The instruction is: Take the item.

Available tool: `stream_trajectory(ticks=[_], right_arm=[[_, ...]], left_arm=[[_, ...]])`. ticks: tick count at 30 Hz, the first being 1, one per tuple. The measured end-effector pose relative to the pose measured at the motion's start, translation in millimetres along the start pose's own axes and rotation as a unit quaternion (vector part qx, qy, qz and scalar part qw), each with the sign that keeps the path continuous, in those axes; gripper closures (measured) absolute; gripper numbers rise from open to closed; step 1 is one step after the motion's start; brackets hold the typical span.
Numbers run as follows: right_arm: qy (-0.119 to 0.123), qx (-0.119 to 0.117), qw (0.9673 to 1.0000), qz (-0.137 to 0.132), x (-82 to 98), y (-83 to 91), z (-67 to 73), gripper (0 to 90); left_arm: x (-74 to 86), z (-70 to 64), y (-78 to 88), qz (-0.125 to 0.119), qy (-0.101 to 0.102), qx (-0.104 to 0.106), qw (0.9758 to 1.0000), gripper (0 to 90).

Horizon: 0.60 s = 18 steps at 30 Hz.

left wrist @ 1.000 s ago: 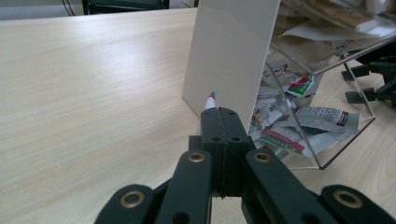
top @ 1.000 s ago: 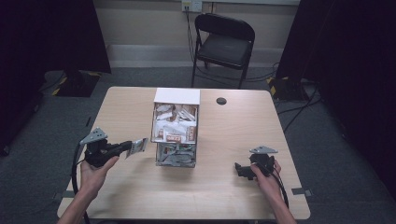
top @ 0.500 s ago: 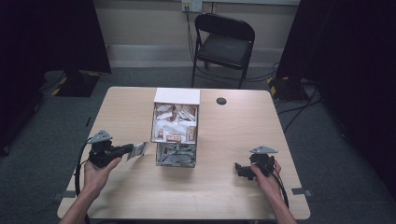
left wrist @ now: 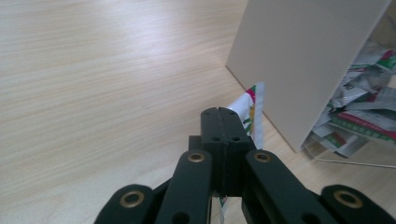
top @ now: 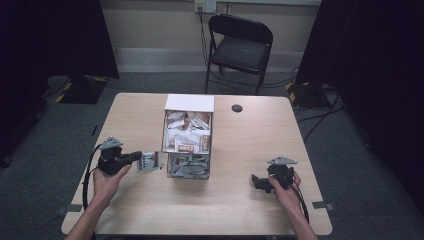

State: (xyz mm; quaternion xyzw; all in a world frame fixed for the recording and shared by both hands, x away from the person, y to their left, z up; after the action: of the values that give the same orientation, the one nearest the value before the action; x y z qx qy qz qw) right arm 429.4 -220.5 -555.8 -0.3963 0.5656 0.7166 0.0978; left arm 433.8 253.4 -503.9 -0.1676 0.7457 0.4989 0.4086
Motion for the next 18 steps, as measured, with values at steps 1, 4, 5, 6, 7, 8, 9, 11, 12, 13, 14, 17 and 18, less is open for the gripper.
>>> stream_trajectory(ticks=[1,4,5,6,7,8,9,11,12,13,14,17,18], right_arm=[[0.0,0.0,1.0,0.0,0.0,0.0,0.1,0.0],[0.0,0.0,1.0,0.0,0.0,0.0,0.0,0.0],[0.0,0.0,1.0,0.0,0.0,0.0,0.0,0.0],[0.0,0.0,1.0,0.0,0.0,0.0,0.1,0.0],[0.0,0.0,1.0,0.0,0.0,0.0,0.0,0.0],[0.0,0.0,1.0,0.0,0.0,0.0,0.1,0.0],[0.0,0.0,1.0,0.0,0.0,0.0,0.1,0.0],[0.0,0.0,1.0,0.0,0.0,0.0,0.1,0.0],[0.0,0.0,1.0,0.0,0.0,0.0,0.0,0.0],[0.0,0.0,1.0,0.0,0.0,0.0,0.1,0.0],[0.0,0.0,1.0,0.0,0.0,0.0,0.0,0.0],[0.0,0.0,1.0,0.0,0.0,0.0,0.1,0.0],[0.0,0.0,1.0,0.0,0.0,0.0,0.0,0.0]], left_arm=[[0.4,1.2,-0.9,0.0,0.001,-0.002,1.0,90.0],[1.5,6.3,-2.9,-0.001,0.002,-0.009,1.0,90.0],[2.1,7.6,-4.1,0.0,0.001,-0.007,1.0,90.0],[2.5,8.3,-5.6,0.0,0.005,-0.008,1.0,90.0],[2.9,9.0,-6.8,0.001,0.006,-0.01,0.9999,90.0],[3.3,9.4,-7.6,0.003,0.005,-0.008,0.9999,90.0],[3.4,9.6,-8.9,0.002,0.009,-0.006,0.9999,90.0],[3.1,10.4,-11.9,0.002,0.017,-0.004,0.9999,90.0],[2.6,10.0,-12.4,0.002,0.019,0.001,0.9998,90.0],[1.8,9.8,-12.5,0.0,0.019,0.001,0.9998,90.0],[1.3,10.0,-12.5,0.0,0.023,0.0,0.9997,89.5],[3.2,12.3,-12.8,0.007,0.025,-0.005,0.9997,89.3],[3.2,12.7,-12.7,0.004,0.027,-0.005,0.9996,88.6]])
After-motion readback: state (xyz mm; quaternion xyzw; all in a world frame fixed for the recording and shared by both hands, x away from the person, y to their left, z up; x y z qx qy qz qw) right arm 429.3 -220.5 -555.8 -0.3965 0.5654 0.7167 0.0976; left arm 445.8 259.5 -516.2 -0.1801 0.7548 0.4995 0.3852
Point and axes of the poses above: each handheld gripper's, and its own axes: y roughly backward along the jaws, x roughly out of its underside, z roughly to its left, the point moved 7 cm from there along -y, roughly forward along the jaws, and after that the axes turned 4 degrees about -x, right-handed, at the moved point
